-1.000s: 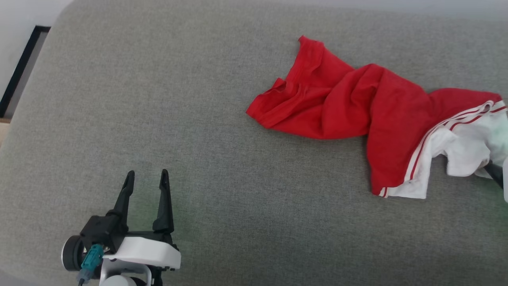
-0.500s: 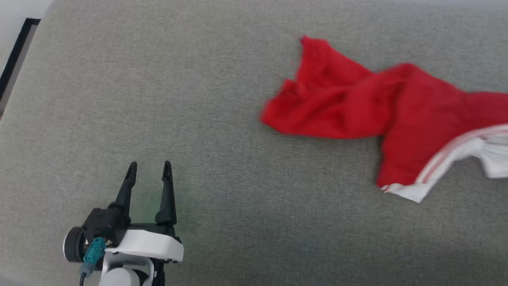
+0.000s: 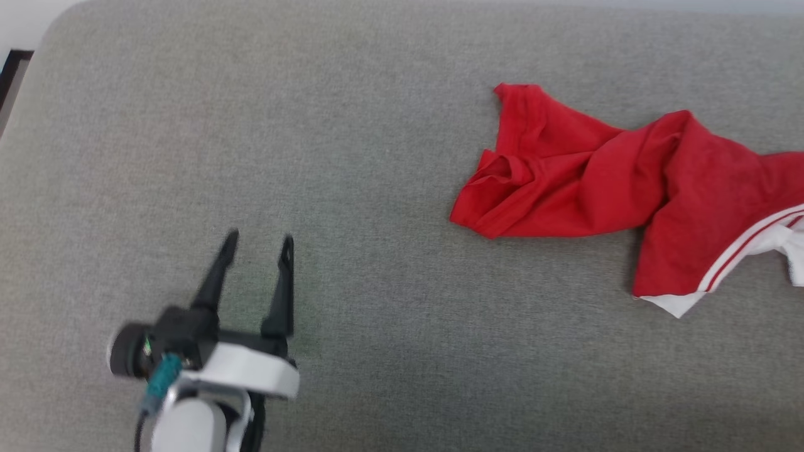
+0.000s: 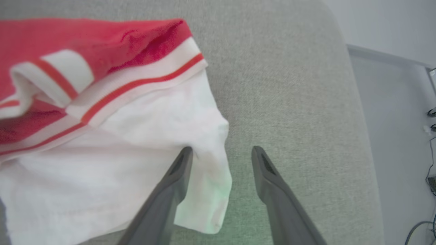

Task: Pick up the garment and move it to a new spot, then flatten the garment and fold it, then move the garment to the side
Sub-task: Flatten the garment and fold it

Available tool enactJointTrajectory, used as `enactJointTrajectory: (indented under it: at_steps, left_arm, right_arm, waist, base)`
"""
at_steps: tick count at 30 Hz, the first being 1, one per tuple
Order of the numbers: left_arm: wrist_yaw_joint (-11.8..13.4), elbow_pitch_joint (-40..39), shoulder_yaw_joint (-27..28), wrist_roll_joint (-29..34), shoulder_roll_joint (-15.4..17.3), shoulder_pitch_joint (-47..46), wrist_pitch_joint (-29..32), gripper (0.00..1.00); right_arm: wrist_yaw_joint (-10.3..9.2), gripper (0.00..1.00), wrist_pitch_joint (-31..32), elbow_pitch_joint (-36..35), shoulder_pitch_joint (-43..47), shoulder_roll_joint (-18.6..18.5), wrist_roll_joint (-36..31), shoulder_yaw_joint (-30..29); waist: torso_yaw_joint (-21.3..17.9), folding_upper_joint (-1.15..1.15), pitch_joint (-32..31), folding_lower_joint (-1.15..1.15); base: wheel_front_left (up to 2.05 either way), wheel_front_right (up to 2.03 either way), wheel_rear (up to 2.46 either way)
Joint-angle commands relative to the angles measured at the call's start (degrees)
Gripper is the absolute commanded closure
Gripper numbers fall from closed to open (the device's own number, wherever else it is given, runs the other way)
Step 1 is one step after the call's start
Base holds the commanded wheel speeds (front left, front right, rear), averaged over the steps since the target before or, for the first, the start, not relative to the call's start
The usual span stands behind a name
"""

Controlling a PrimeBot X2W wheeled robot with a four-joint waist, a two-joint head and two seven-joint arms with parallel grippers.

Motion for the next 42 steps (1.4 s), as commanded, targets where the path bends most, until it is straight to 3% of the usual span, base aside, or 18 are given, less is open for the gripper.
enactJointTrajectory:
  at_steps: [1, 8, 11, 12, 16, 22, 26, 30, 41, 42]
  left_arm:
    - [-0.4, -0.6, 0.0, 0.6, 0.7, -2.0, -0.1, 0.0]
    - [-2.2, 1.0, -7.3, 0.0, 6.4, -7.8, 1.1, 0.0]
    - [-2.1, 2.6, -15.6, -4.2, 10.2, -11.4, 7.3, 0.0]
    - [-2.1, 2.6, -15.6, -4.2, 10.2, -11.4, 7.3, 0.0]
    - [-2.0, 3.1, -27.4, -13.3, 15.7, -17.6, 18.6, 0.0]
    - [-2.0, 4.9, -41.7, -30.5, 20.3, -27.2, 36.9, 0.0]
    - [-2.1, 7.8, -46.5, -38.2, 19.9, -32.0, 43.9, 0.0]
    - [-2.1, 12.5, -48.9, -41.9, 17.7, -35.4, 46.4, 0.0]
    - [-2.0, 28.2, -50.6, -41.6, 14.7, -42.0, 42.7, 0.0]
    - [-2.0, 29.5, -50.6, -41.6, 14.3, -42.4, 42.0, 0.14]
  right_arm:
    - [-0.2, 0.0, -3.5, 0.5, 1.1, 0.9, -1.1, -0.8]
    - [-0.19, 0.0, -22.3, -1.4, 5.1, 7.7, -3.8, -7.0]
    - [-0.15, 0.0, -26.1, -3.9, 6.2, 12.0, -5.5, -8.4]
    - [-0.15, 0.0, -26.1, -3.9, 6.2, 12.0, -5.5, -8.4]
    - [-0.16, 0.0, -27.8, -8.6, 7.2, 16.7, -7.9, -10.4]
    - [-0.16, 0.0, -28.3, -14.5, 8.5, 22.7, -10.4, -10.9]
    - [-0.16, 0.0, -28.3, -16.1, 9.9, 25.1, -11.3, -11.5]
    - [-0.16, 0.0, -28.4, -16.7, 10.7, 26.8, -11.6, -12.0]
    - [-0.16, 0.0, -28.6, -17.1, 10.6, 29.4, -11.1, -11.9]
    - [-0.16, 0.0, -28.6, -17.1, 10.5, 29.5, -11.1, -11.8]
  waist:
    - [-0.5, 0.0, -0.8, 0.0]
    - [-5.8, 0.0, -2.5, 0.0]
    - [-9.4, 0.0, -3.1, 0.0]
    - [-9.4, 0.0, -3.1, 0.0]
    - [-14.3, 0.0, -3.7, 0.0]
    - [-21.7, 0.0, -4.5, 0.0]
    - [-25.4, 0.0, -4.7, 0.0]
    - [-28.2, 0.0, -4.2, 0.0]
    - [-32.6, 0.0, -1.4, 0.0]
    - [-32.7, 0.0, -1.3, 0.0]
  base:
    - [0.0, 0.0, 0.0]
    - [0.0, 0.0, 0.0]
    - [0.0, 0.0, 0.0]
    - [0.0, 0.0, 0.0]
    - [0.0, 0.0, 0.0]
    - [0.0, 0.0, 0.0]
    - [0.0, 0.0, 0.0]
    - [0.0, 0.0, 0.0]
    - [0.0, 0.0, 0.0]
    - [0.0, 0.0, 0.0]
